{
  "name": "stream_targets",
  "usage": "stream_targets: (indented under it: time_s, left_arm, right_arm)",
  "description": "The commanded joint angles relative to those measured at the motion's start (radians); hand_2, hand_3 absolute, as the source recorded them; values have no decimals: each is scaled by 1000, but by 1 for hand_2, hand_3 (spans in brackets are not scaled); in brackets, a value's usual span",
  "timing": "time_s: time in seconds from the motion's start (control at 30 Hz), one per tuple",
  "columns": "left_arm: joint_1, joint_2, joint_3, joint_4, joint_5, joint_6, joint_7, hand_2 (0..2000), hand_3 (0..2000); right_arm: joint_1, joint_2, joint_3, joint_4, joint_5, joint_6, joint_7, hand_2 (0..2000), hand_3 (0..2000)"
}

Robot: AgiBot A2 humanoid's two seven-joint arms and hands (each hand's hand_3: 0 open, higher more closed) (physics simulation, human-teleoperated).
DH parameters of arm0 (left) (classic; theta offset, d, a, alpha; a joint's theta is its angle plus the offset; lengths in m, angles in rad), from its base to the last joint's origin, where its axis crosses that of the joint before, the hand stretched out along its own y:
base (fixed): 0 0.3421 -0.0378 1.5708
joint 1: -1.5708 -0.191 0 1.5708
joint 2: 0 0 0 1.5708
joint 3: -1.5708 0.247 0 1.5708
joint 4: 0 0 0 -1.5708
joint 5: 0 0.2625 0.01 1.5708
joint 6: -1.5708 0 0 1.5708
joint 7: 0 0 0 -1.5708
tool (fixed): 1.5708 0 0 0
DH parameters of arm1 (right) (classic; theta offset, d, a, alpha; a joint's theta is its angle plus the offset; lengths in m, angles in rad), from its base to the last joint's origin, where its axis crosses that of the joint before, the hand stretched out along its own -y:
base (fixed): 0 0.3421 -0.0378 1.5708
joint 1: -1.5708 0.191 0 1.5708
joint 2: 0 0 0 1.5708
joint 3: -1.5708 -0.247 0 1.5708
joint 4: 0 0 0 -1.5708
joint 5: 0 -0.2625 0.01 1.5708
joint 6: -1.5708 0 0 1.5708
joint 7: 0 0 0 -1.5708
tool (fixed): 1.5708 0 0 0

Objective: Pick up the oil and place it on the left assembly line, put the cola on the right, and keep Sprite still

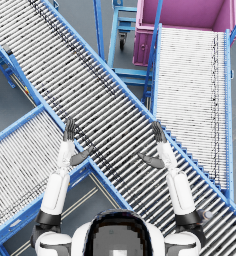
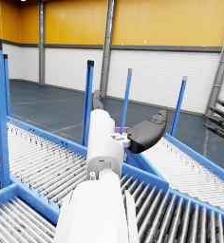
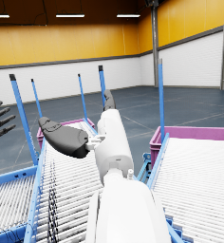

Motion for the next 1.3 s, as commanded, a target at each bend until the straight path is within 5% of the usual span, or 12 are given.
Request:
stream_targets:
  time_s: [0.03,1.3]
  left_arm:
    - [0,0,0,0,0,0,0,0,0]
    - [0,0,0,0,0,0,0,0,0]
  right_arm:
    - [0,0,0,0,0,0,0,0,0]
    - [0,0,0,0,0,0,0,0,0]
